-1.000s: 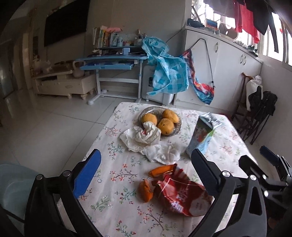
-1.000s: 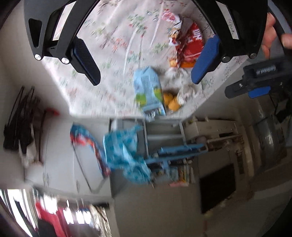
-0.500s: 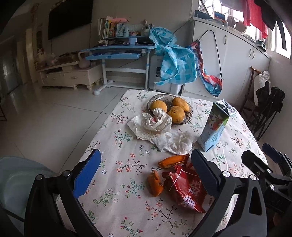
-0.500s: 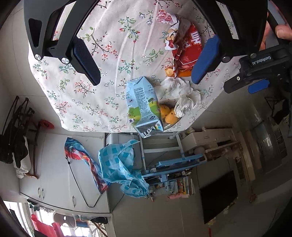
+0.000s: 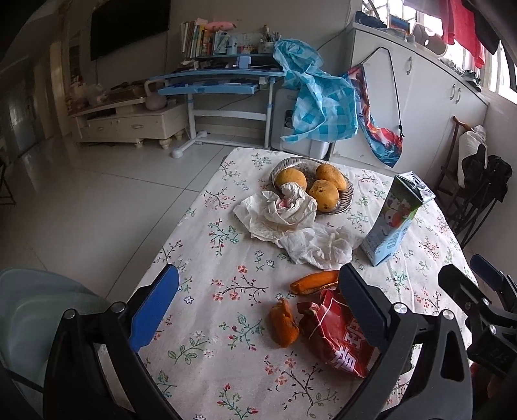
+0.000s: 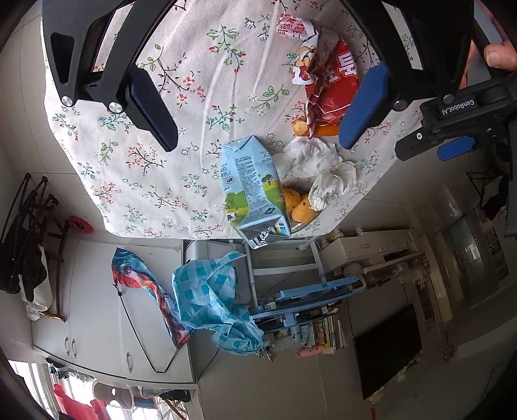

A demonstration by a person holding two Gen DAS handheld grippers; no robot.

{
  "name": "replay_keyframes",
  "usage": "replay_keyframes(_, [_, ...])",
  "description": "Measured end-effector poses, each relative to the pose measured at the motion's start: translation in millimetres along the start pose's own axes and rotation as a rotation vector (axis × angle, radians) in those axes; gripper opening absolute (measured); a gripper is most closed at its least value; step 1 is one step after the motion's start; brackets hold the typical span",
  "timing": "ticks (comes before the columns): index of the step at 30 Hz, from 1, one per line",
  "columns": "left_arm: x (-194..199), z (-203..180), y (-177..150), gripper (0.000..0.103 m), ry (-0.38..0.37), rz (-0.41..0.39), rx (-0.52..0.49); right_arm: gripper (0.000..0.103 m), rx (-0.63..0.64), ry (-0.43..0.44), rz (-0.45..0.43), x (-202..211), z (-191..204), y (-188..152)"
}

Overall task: Collect trash
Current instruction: 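Move the left tool toward the red chip bag and carrot pieces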

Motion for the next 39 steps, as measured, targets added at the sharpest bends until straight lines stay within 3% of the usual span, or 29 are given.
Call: replay_keyframes(39, [-17,4,-6,0.096,0.013,0.055,-0.004,0.095,0.046,0.060,0.078,-17,8,-6])
Point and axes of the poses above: each gripper's, at about its wrist camera, not at the fingertips, and x roughly against the way its jaws point, z to its left, y to its top, the point moved 1 cm from there along -x, roughly the way its jaws point, and after that the axes turned 2 degrees about z, right-handed, at the moved point
